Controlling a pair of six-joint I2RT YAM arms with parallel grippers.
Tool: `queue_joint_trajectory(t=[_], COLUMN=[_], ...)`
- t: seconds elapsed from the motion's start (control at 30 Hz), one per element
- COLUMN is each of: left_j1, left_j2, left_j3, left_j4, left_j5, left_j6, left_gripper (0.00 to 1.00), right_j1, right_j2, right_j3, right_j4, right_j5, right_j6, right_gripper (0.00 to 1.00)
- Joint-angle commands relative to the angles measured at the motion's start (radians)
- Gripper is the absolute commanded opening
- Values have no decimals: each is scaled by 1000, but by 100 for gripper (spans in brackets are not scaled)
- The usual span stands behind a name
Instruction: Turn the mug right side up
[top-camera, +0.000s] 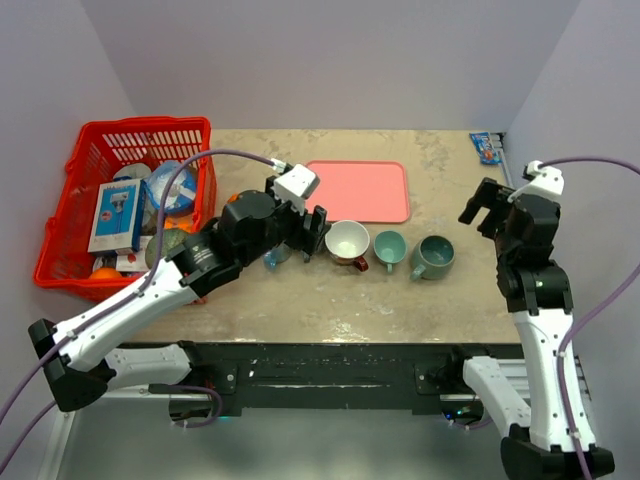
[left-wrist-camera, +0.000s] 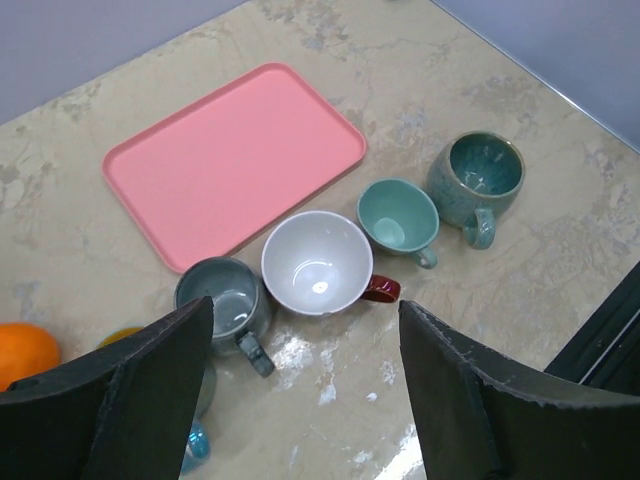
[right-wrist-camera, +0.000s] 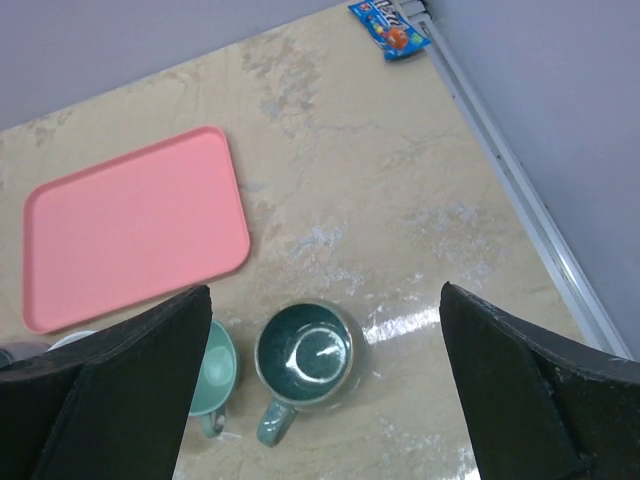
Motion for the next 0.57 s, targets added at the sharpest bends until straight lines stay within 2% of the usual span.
queue_joint_trajectory(t=[0.0, 0.2, 0.3, 0.43, 0.53], left_j1=[7, 7, 7, 7, 7], left_j2=[-89, -202, -221, -215, -227], left_j3=[-39, -108, -96, -76, -82], left_j4=[-45, -76, -103, -129, -122], left_j5=[-66, -145, -165, -176, -184], left_j6=[-90, -176, -181, -175, -167], left_gripper=[79, 80, 80, 73, 76], right_j1=[-1, -1, -1, -1, -1], right_j2=[-54, -165, -160, -141, -151], right_j3=[31, 54, 79, 102, 99], right_j4=[-156, -190, -196, -189, -170], right_j5=[105, 178, 201, 220, 235], right_j6=[124, 158, 148, 142, 155], right_gripper=[99, 99, 99, 99, 99])
